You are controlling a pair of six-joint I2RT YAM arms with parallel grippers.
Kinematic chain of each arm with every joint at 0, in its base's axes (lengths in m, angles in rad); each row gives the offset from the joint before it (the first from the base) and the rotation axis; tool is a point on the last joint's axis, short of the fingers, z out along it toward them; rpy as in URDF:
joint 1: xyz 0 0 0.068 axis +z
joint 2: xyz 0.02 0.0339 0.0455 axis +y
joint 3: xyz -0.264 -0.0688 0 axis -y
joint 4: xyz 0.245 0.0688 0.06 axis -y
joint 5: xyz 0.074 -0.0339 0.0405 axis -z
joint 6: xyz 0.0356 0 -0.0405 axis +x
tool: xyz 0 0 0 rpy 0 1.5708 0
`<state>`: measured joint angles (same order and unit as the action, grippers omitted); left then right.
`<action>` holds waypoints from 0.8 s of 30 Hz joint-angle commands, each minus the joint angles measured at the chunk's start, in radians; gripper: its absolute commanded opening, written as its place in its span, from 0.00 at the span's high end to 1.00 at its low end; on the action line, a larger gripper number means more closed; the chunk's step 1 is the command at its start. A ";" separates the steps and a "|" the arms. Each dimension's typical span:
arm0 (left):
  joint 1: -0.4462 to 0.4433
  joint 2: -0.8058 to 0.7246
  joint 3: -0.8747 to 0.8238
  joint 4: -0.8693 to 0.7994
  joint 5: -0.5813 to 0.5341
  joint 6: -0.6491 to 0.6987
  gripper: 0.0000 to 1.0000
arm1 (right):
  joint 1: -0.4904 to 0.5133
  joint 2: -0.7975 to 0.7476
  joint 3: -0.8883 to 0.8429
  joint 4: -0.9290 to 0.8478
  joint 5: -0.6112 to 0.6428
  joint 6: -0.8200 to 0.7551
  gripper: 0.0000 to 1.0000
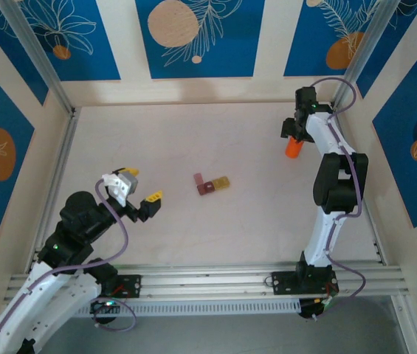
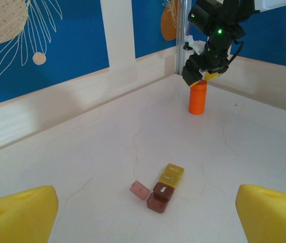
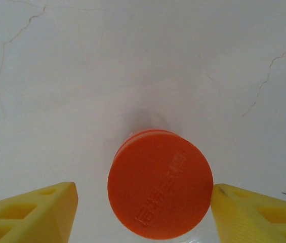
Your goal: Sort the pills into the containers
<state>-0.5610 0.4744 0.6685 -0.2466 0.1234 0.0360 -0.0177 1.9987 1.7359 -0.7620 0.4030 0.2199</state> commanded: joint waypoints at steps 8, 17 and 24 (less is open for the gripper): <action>0.006 0.009 0.002 0.032 0.035 0.016 0.09 | -0.031 0.048 0.052 -0.076 -0.070 0.009 0.32; 0.005 0.010 0.002 0.032 0.031 0.013 0.09 | -0.031 0.070 0.059 -0.074 -0.103 -0.007 0.35; 0.007 0.012 0.002 0.031 0.033 0.010 0.09 | -0.031 0.084 0.057 -0.062 -0.108 -0.011 0.38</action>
<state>-0.5610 0.4866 0.6685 -0.2459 0.1341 0.0357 -0.0471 2.0708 1.7679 -0.8124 0.3237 0.2153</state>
